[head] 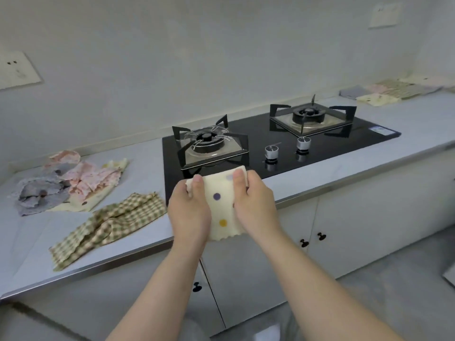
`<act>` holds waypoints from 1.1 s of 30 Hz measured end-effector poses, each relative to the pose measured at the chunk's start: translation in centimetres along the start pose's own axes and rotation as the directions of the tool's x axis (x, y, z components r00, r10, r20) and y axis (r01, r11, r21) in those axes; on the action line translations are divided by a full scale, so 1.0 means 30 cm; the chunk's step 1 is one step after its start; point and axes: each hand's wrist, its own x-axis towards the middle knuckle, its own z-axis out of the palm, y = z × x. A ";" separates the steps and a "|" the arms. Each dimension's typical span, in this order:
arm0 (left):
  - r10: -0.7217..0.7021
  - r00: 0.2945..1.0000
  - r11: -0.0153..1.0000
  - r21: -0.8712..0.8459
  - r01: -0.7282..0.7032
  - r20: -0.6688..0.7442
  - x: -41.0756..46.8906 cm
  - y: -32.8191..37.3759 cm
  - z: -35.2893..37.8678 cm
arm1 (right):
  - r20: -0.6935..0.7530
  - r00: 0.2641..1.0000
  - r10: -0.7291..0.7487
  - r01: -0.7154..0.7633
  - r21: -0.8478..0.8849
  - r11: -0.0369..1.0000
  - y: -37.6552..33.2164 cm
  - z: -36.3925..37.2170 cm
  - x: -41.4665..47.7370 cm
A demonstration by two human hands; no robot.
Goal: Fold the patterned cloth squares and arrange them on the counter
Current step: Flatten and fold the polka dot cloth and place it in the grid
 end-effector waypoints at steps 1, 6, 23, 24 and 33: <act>0.034 0.999 0.999 0.028 -0.033 -0.006 -0.001 -0.003 0.022 | -0.013 1.000 0.018 -0.018 0.009 1.000 0.005 -0.004 0.009; 0.106 0.993 0.983 0.146 -0.113 0.053 0.055 -0.025 0.225 | -0.148 0.986 0.079 -0.081 -0.008 0.997 0.145 -0.060 0.149; 0.042 0.847 0.972 0.174 -0.157 0.530 0.031 0.842 0.942 | -0.385 0.822 0.419 -0.416 0.095 0.904 -0.154 -0.999 0.567; 0.031 0.835 0.976 0.163 -0.143 0.549 0.008 0.906 0.986 | -0.398 0.811 0.429 -0.422 0.111 0.900 -0.182 -1.073 0.581; -0.013 0.746 0.994 0.092 -0.064 0.666 -0.237 1.171 1.337 | -0.540 0.720 0.435 -0.479 0.067 0.875 -0.158 -1.563 0.627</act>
